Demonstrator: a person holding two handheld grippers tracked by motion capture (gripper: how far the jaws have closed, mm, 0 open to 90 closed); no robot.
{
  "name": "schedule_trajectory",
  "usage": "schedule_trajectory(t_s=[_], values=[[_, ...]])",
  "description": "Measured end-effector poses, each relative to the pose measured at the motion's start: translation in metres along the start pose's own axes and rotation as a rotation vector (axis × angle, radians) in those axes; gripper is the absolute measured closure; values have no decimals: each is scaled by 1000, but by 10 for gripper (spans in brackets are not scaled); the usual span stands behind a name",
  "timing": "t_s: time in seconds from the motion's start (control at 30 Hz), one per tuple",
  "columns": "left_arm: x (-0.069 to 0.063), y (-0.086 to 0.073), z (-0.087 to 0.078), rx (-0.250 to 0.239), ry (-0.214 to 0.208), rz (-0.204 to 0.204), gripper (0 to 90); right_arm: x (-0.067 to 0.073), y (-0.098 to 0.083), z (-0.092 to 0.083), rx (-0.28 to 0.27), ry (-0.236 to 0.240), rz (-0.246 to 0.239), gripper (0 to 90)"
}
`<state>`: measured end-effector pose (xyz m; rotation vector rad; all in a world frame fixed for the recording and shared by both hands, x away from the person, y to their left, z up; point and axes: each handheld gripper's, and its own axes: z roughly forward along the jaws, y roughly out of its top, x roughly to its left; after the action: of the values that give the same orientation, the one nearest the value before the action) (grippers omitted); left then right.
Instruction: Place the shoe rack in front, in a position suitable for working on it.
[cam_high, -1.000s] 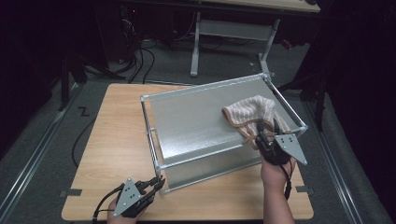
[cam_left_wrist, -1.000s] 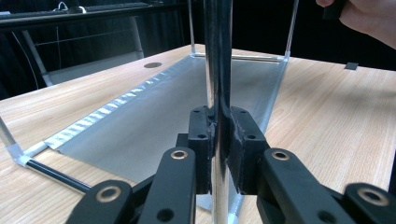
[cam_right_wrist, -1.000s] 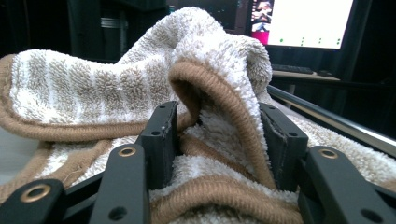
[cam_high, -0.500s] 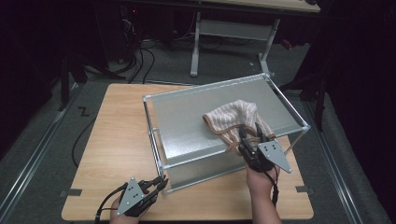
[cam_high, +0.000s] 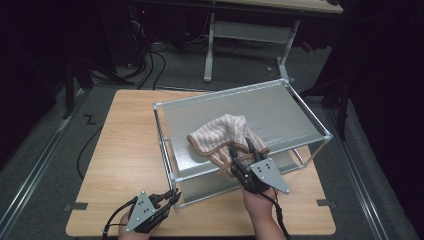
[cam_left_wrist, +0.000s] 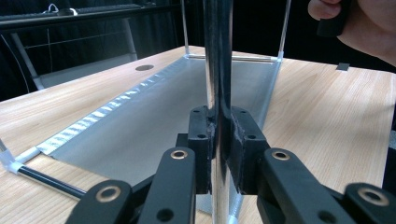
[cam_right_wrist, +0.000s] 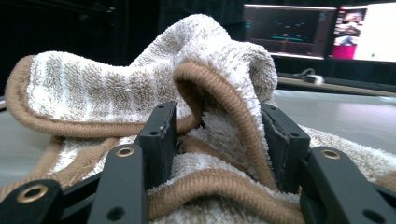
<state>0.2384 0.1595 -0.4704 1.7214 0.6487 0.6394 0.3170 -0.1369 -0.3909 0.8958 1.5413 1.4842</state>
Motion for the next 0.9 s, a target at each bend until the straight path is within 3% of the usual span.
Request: schedule_trajectory(t_s=[0.17,0.2,0.57,0.67,0.9], values=[[0,0,0,-1,0,-2,796,17,1,-2,-2,52,-17,500],[0,0,0,-1,0,5,796,27,2,-3,-5,71,-27,500],[-3,0,2,-7,-5,4,795,61,5,-11,-14,165,-51,497],[-3,1,2,-6,-5,9,794,68,5,-13,-21,179,-65,497],[-4,1,3,-4,-1,13,793,67,6,-12,-15,178,-71,492]])
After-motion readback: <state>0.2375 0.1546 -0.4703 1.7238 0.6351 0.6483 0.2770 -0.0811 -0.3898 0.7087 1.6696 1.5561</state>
